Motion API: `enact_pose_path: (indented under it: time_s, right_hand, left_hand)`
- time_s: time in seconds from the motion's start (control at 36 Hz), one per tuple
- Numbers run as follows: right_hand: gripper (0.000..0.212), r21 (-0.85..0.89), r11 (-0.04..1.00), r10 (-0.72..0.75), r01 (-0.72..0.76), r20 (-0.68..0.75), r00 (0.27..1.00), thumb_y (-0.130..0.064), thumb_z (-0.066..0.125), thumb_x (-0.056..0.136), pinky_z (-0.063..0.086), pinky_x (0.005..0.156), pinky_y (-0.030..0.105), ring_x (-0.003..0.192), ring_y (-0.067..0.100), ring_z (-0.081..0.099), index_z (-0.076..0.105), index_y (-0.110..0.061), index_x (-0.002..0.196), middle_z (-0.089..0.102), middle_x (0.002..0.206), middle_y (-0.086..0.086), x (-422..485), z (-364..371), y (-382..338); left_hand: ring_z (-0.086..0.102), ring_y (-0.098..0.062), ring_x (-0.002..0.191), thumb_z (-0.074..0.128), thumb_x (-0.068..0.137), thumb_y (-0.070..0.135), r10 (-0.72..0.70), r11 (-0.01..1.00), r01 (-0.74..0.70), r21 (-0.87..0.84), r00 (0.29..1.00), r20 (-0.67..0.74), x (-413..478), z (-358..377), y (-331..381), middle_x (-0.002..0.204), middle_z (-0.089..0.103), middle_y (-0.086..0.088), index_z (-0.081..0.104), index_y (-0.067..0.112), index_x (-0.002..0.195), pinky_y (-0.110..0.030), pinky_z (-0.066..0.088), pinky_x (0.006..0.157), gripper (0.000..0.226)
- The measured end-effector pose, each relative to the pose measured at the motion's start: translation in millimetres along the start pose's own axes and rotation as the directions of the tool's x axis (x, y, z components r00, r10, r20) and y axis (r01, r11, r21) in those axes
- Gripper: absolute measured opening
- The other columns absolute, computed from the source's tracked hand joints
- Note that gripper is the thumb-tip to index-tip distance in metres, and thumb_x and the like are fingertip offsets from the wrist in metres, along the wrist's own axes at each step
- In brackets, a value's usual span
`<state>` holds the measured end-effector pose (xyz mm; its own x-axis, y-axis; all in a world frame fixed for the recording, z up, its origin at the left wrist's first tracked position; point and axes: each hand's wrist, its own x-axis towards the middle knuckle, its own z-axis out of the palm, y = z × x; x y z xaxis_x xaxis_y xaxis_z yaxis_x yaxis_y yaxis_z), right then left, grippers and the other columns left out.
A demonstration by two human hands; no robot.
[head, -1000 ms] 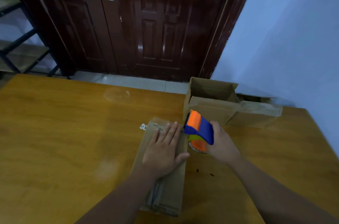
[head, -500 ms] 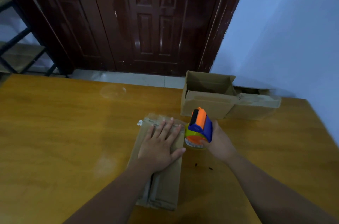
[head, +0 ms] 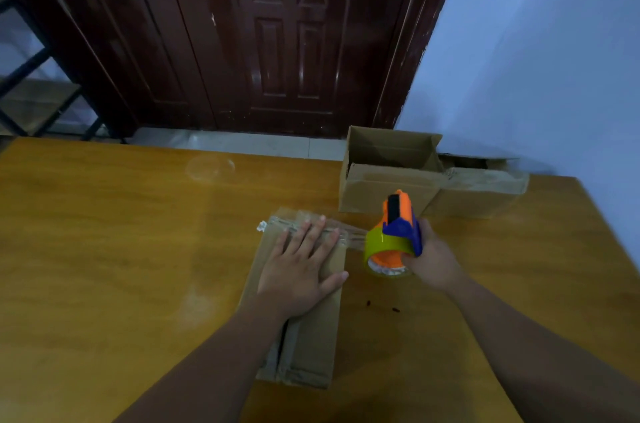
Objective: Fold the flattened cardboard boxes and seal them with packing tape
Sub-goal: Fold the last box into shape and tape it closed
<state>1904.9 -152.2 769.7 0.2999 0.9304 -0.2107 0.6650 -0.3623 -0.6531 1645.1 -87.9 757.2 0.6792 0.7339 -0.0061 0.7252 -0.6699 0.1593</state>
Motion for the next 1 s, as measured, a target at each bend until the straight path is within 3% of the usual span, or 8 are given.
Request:
enact_pose_path:
  time_s: [0.14,0.28,0.36,0.44,0.58,0.75,0.86,1.0]
  right_hand:
    - [0.047,-0.092,0.994,-0.051,0.052,0.017,0.999,-0.010,0.070,0.078,0.036,0.053,0.021,0.070,0.014,0.055,0.037,-0.025,0.108,0.051,0.083,-0.007,-1.4,-2.9,-0.7]
    - [0.046,-0.463,0.886,-0.004,0.012,0.019,1.000,-0.011,0.061,0.083,0.039,0.060,0.032,0.079,0.017,0.045,0.033,-0.023,0.117,0.046,0.101,-0.001,-7.6,4.6,8.6]
    - [0.045,-0.425,0.904,0.071,-0.050,0.035,0.997,-0.008,0.059,0.083,0.034,0.055,0.029,0.077,0.018,0.045,0.033,-0.023,0.115,0.044,0.103,0.000,-15.2,7.8,21.6]
    - [0.044,-0.407,0.913,0.035,-0.010,0.055,0.998,-0.008,0.059,0.083,0.030,0.051,0.026,0.075,0.018,0.048,0.034,-0.022,0.116,0.045,0.103,0.000,-16.0,8.4,22.7]
    - [0.048,-0.462,0.887,-0.004,0.020,0.037,0.999,-0.012,0.058,0.082,0.034,0.062,0.028,0.083,0.017,0.043,0.036,-0.024,0.123,0.047,0.104,0.001,-15.3,5.7,15.2]
    - [0.070,-0.564,0.826,0.030,0.010,0.062,0.998,-0.021,0.058,0.083,0.040,0.058,0.030,0.080,0.019,0.045,0.016,-0.038,0.136,0.039,0.095,-0.002,-12.2,3.0,-1.3]
    - [0.080,-0.646,0.763,0.028,0.010,0.049,0.998,-0.030,0.060,0.085,0.039,0.064,0.032,0.087,0.020,0.043,0.004,-0.043,0.141,0.044,0.105,0.002,-8.3,7.9,-16.6]
    - [0.079,-0.708,0.706,0.081,-0.007,0.071,0.994,-0.035,0.058,0.090,0.037,0.070,0.035,0.102,0.028,0.049,0.002,-0.041,0.144,0.047,0.115,0.008,-10.3,6.8,-32.8]
  left_hand:
    - [-0.030,-0.010,0.136,-0.007,0.080,0.077,-0.001,1.000,0.001,-0.007,1.000,-0.005,-0.5,0.7,-0.4,0.148,-0.032,0.010,-0.032,0.041,0.136,-0.035,-0.025,0.108,0.071]
    - [-0.029,-0.009,0.136,-0.008,0.078,0.078,0.001,1.000,0.000,-0.020,1.000,0.022,-0.3,-2.5,0.5,0.149,-0.031,0.010,-0.030,0.040,0.137,-0.038,-0.020,0.111,0.073]
    - [-0.030,-0.010,0.136,-0.008,0.079,0.077,-0.002,1.000,0.002,-0.007,1.000,0.022,0.4,-2.6,0.4,0.149,-0.031,0.009,-0.028,0.039,0.139,-0.038,-0.021,0.110,0.074]
    - [-0.030,-0.010,0.136,-0.008,0.079,0.077,-0.002,1.000,0.002,-0.001,1.000,0.028,0.1,-1.8,0.4,0.149,-0.032,0.010,-0.029,0.040,0.138,-0.038,-0.021,0.110,0.073]
    - [-0.028,-0.012,0.139,-0.006,0.080,0.078,-0.004,1.000,0.003,0.006,0.999,0.034,0.4,1.0,-1.4,0.150,-0.032,0.009,-0.032,0.042,0.136,-0.039,-0.019,0.111,0.072]
    - [-0.030,-0.017,0.138,-0.005,0.080,0.076,0.015,1.000,-0.015,0.003,0.997,0.073,1.8,-4.0,1.0,0.150,-0.033,0.005,-0.032,0.050,0.135,-0.043,-0.018,0.111,0.067]
    - [-0.018,-0.025,0.145,0.011,0.087,0.071,-0.007,1.000,0.006,0.011,0.995,0.096,2.2,-7.7,5.5,0.158,-0.020,-0.002,-0.015,0.050,0.143,-0.049,-0.013,0.112,0.065]
    - [-0.022,-0.036,0.142,0.030,0.090,0.048,-0.078,0.993,0.087,-0.076,0.991,0.112,8.2,-5.5,31.6,0.158,-0.018,-0.004,-0.016,0.055,0.140,-0.063,-0.016,0.105,0.068]
